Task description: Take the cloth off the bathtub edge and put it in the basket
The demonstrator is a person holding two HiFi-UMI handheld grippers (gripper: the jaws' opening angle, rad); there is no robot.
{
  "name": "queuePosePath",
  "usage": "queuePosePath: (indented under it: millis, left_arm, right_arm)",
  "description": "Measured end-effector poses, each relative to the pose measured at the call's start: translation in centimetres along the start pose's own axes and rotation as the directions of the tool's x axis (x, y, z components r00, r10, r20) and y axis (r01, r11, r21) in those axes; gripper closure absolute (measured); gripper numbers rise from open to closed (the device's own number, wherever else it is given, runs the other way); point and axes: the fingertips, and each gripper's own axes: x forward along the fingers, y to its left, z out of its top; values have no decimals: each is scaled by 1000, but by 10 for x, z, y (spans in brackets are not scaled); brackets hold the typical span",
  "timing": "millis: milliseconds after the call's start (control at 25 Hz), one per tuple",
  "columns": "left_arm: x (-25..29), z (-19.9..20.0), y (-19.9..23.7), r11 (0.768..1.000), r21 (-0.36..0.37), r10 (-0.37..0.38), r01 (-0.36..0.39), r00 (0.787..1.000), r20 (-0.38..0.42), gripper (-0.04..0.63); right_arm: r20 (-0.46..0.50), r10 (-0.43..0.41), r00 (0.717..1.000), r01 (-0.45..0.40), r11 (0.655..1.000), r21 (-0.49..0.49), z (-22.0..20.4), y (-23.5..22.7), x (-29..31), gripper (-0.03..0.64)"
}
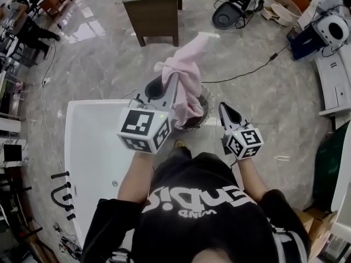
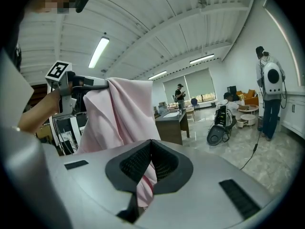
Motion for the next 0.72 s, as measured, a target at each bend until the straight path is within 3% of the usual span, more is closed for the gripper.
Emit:
queuePosePath:
  millis: [720]
  left_arm:
    - [89, -11, 20, 998, -25, 52, -54, 997, -55, 555]
  right_arm:
    - [-1, 59, 998, -59, 998, 10, 33, -76, 68, 604]
